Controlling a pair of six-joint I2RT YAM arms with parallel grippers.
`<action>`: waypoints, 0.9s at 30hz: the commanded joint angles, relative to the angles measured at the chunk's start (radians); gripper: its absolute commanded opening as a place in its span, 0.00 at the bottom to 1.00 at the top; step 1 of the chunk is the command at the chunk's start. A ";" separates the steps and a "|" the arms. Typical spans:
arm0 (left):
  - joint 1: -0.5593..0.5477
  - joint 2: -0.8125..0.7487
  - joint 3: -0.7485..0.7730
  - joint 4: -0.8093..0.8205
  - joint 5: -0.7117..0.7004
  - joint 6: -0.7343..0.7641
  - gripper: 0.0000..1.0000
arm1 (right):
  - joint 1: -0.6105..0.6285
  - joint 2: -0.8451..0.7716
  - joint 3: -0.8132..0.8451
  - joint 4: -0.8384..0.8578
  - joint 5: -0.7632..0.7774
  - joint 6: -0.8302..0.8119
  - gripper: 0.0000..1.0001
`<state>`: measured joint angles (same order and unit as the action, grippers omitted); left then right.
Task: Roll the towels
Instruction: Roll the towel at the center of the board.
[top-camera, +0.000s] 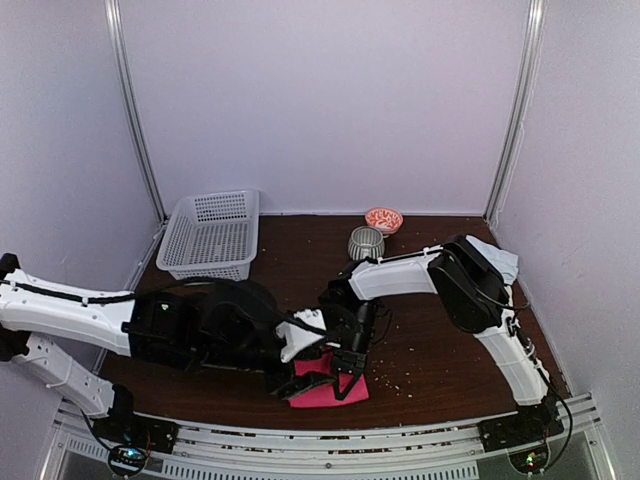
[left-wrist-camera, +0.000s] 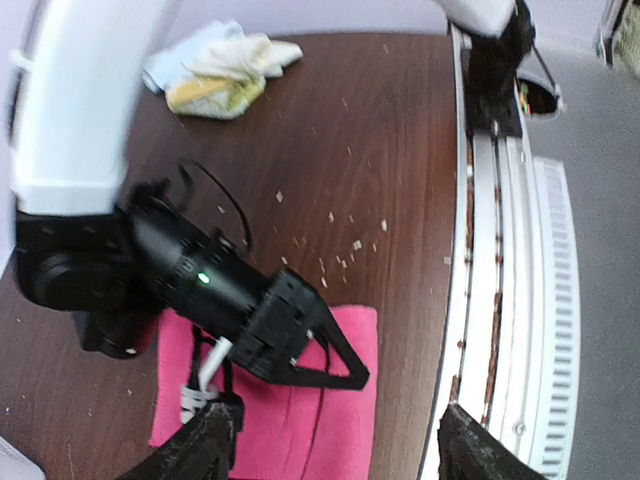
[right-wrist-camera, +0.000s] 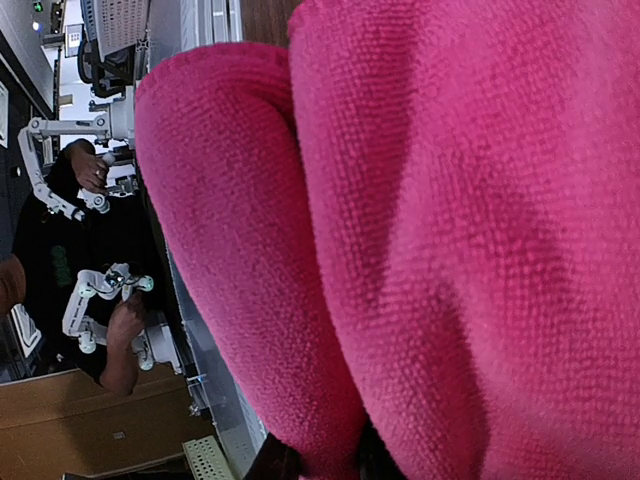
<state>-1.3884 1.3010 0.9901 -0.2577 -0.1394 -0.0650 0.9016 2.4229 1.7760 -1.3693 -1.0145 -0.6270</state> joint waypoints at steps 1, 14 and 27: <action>-0.046 0.126 -0.016 -0.072 -0.015 0.092 0.72 | -0.009 0.068 -0.023 0.036 0.185 0.009 0.11; -0.066 0.451 0.001 0.015 -0.131 0.132 0.61 | -0.009 0.047 -0.047 0.072 0.186 0.023 0.12; -0.066 0.531 0.013 0.048 -0.130 0.112 0.31 | -0.009 0.023 -0.040 0.059 0.177 0.009 0.14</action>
<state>-1.4521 1.7844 0.9848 -0.2352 -0.2771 0.0586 0.8967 2.4241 1.7691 -1.3739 -1.0233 -0.6167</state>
